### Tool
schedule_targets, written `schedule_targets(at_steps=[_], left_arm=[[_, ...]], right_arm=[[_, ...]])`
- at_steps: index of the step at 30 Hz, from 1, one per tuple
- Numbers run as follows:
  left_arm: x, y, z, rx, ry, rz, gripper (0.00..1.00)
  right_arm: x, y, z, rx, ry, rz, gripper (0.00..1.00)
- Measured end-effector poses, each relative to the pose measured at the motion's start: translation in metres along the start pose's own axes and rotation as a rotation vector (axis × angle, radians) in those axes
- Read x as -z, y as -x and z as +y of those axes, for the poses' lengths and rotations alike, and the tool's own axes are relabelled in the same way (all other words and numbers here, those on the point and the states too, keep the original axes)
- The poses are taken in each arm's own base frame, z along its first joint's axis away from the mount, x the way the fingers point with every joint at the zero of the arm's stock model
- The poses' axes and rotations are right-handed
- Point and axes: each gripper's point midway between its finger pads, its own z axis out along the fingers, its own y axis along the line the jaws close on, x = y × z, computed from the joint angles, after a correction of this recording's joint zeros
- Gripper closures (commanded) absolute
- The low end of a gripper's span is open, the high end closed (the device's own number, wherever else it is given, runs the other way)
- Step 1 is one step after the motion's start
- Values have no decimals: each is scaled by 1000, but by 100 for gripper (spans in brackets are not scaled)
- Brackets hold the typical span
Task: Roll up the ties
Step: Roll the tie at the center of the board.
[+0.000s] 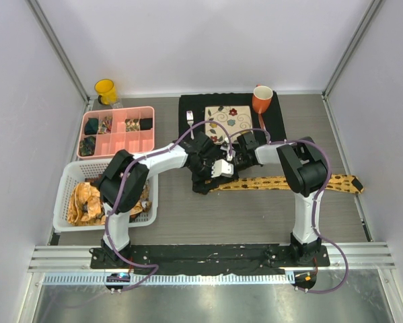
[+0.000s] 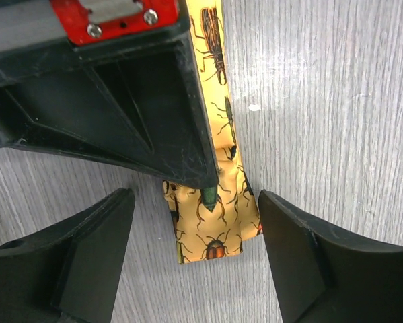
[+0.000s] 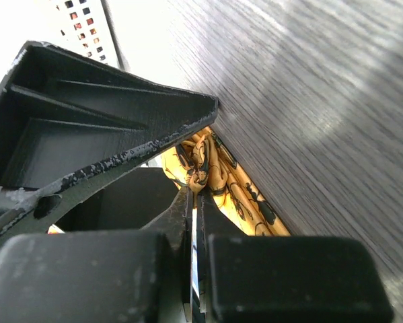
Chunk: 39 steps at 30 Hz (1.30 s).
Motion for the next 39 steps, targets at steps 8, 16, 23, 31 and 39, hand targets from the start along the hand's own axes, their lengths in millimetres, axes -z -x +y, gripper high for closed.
schedule_targets(at_steps=[8,16,23,31,39], left_arm=[[5,-2,-7,-24,-16,0,7],[4,-9,-5,-37,3,30,24],[2,-10,0,-60,19,50,55],[3,-12,-2,-61,7,59,66],[3,-12,-6,-36,-1,64,32]], right_arm=[[0,-1,-1,3,-3,6,99],[1,-1,1,11,-3,10,99],[2,-1,2,9,-3,12,99],[4,-1,4,35,-15,29,99],[8,-5,-4,50,-63,47,99]])
